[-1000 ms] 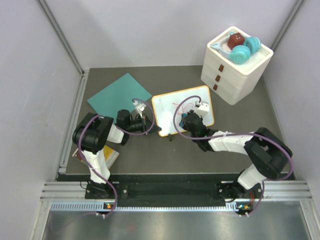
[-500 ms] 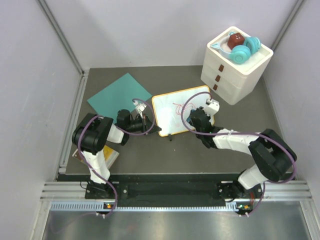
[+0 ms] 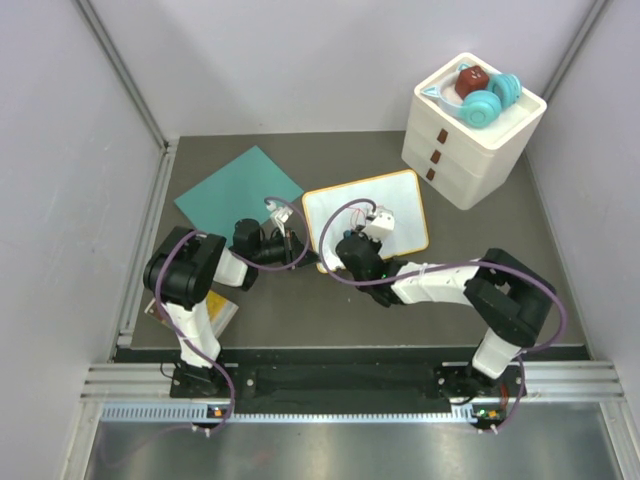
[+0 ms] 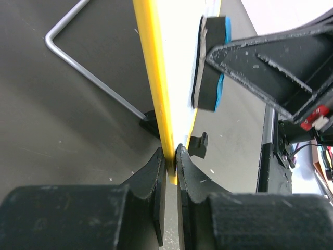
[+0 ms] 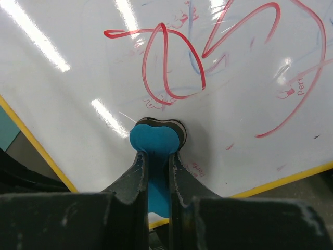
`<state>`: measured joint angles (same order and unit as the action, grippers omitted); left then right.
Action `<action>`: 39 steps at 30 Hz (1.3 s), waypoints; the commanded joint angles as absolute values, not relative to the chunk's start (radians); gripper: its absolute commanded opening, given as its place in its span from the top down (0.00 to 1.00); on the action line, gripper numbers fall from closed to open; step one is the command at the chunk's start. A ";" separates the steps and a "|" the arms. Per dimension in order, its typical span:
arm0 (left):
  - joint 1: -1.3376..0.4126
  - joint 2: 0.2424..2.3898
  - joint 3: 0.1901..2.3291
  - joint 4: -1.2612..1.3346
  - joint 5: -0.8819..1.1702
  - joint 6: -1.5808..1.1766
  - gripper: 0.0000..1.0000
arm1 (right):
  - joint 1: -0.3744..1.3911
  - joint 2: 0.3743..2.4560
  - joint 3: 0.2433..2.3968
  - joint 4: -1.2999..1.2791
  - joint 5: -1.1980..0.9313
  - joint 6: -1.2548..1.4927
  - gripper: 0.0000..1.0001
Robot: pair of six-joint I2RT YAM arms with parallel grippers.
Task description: Erase the whiteboard
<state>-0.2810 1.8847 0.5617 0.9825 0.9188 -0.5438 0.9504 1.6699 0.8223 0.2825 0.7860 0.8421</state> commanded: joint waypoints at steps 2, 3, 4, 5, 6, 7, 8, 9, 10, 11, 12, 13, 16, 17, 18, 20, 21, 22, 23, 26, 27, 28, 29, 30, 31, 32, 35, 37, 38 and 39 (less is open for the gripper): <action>-0.282 1.910 0.551 0.828 0.759 -0.434 1.00 | 0.942 1.700 0.830 0.203 0.756 0.874 1.00; -0.282 1.910 0.551 0.828 0.759 -0.434 1.00 | 0.931 1.695 0.824 0.174 0.765 0.885 1.00; -0.282 1.911 0.551 0.828 0.761 -0.434 1.00 | 0.916 1.678 0.816 0.161 0.765 0.902 1.00; -0.282 1.910 0.551 0.828 0.758 -0.434 1.00 | 0.902 1.671 0.790 0.155 0.765 0.934 1.00; -0.282 1.910 0.551 0.827 0.759 -0.434 1.00 | 0.872 1.660 0.775 0.152 0.767 0.952 1.00; -0.284 1.910 0.552 0.827 0.758 -0.434 1.00 | 0.855 1.652 0.758 0.150 0.769 0.969 1.00; -0.284 1.908 0.552 0.825 0.761 -0.433 1.00 | 0.839 1.635 0.727 0.146 0.762 1.001 1.00; -0.284 1.910 0.552 0.825 0.759 -0.433 1.00 | 0.801 1.628 0.713 0.143 0.758 1.020 1.00; -0.282 1.910 0.552 0.824 0.761 -0.431 1.00 | 0.784 1.621 0.698 0.149 0.750 1.029 1.00; -0.282 1.908 0.554 0.819 0.761 -0.430 1.00 | 0.766 1.606 0.674 0.150 0.732 1.049 1.00; -0.284 1.908 0.554 0.818 0.759 -0.430 1.00 | 0.744 1.602 0.663 0.153 0.729 1.054 1.00; -0.282 1.910 0.555 0.816 0.759 -0.428 1.00 | 0.739 1.600 0.654 0.161 0.726 1.054 1.00; -0.282 1.911 0.558 0.813 0.761 -0.426 1.00 | 0.744 1.615 0.676 0.173 0.700 1.034 1.00; -0.282 1.911 0.555 0.813 0.762 -0.426 1.00 | 0.752 1.623 0.687 0.170 0.692 1.028 1.00; -0.284 1.910 0.555 0.813 0.761 -0.426 1.00 | 0.764 1.647 0.698 0.172 0.690 1.028 1.00; -0.282 1.907 0.555 0.811 0.759 -0.426 1.00 | 0.807 1.675 0.738 0.172 0.684 1.016 1.00; -0.282 1.905 0.555 0.811 0.759 -0.426 1.00 | 0.825 1.689 0.753 0.170 0.686 1.014 1.00; -0.282 1.905 0.555 0.811 0.761 -0.426 1.00 | 0.845 1.719 0.790 0.163 0.690 1.008 1.00; -0.282 1.907 0.557 0.810 0.761 -0.426 1.00 | 0.886 1.733 0.807 0.150 0.702 1.009 1.00; -0.282 1.905 0.555 0.810 0.759 -0.425 1.00 | 0.939 1.778 0.842 0.127 0.697 1.046 1.00; -0.282 1.904 0.554 0.810 0.759 -0.425 1.00 | 0.943 1.785 0.841 0.129 0.692 1.057 1.00; -0.282 1.904 0.554 0.808 0.759 -0.423 1.00 | 0.946 1.793 0.832 0.130 0.687 1.077 1.00; -0.284 1.901 0.555 0.807 0.759 -0.423 1.00 | 0.948 1.792 0.824 0.135 0.674 1.084 1.00; -0.282 1.901 0.555 0.805 0.756 -0.423 1.00 | 0.946 1.789 0.813 0.149 0.670 1.089 1.00; -0.282 1.901 0.554 0.802 0.753 -0.422 1.00 | 0.948 1.781 0.796 0.149 0.666 1.106 1.00; -0.284 1.901 0.557 0.801 0.750 -0.423 1.00 | 0.948 1.775 0.789 0.150 0.660 1.111 1.00; -0.284 1.899 0.574 0.767 0.723 -0.417 1.00 | 0.950 1.755 0.764 0.138 0.663 1.132 1.00; -0.284 1.891 0.594 0.740 0.695 -0.407 1.00 | 0.950 1.747 0.750 0.132 0.672 1.137 1.00; -0.284 1.887 0.603 0.691 0.686 -0.402 1.00 | 0.950 1.743 0.750 0.123 0.683 1.137 1.00; -0.284 1.879 0.609 0.681 0.678 -0.399 1.00 | 0.950 1.738 0.750 0.117 0.687 1.137 1.00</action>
